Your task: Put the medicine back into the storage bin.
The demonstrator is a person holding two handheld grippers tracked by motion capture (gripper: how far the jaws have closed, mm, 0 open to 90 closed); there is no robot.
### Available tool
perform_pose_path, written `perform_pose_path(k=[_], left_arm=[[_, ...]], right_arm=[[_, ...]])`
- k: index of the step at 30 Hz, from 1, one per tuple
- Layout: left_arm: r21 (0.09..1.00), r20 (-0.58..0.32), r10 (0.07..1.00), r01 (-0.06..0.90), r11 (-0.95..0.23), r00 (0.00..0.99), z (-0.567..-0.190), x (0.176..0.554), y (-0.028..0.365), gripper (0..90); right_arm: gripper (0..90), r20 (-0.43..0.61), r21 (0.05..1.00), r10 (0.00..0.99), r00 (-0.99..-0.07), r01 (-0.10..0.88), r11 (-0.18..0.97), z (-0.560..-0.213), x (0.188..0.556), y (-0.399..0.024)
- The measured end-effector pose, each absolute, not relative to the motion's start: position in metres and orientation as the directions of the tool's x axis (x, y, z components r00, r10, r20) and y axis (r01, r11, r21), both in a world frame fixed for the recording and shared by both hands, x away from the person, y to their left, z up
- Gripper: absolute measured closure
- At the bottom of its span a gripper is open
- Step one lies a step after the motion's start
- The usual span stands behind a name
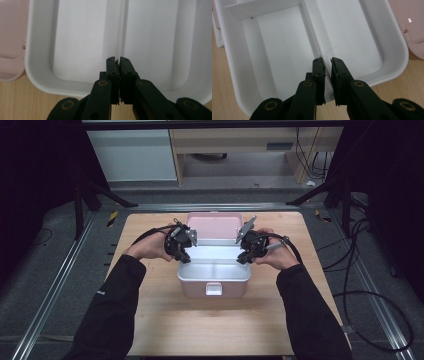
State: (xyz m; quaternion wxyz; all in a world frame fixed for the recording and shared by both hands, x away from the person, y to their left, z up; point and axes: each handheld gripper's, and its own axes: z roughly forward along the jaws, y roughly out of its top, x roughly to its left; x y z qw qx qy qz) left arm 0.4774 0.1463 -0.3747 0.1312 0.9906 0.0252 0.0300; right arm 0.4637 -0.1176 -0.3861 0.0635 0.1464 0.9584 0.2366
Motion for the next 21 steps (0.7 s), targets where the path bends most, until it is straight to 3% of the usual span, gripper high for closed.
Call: perform_pose_path(k=[8, 11, 21], left_arm=[[0.281, 0.079, 0.070, 0.045, -0.959, 0.994, -0.380, 0.464, 0.150, 85.7], [0.334, 0.104, 0.108, 0.067, -0.940, 0.989, -0.371, 0.460, 0.156, 81.5], [0.553, 0.141, 0.345, 0.216, -0.805, 0.928, -0.342, 0.437, 0.192, 59.4]], right_arm=[[81.4, -0.063, 0.450, 0.310, -0.949, 0.250, 0.858, -0.385, 0.451, -0.113], [74.6, -0.071, 0.452, 0.328, -0.942, 0.263, 0.852, -0.382, 0.449, -0.112], [55.6, -0.107, 0.656, 0.482, -0.869, 0.303, 0.692, -0.348, 0.430, -0.134]])
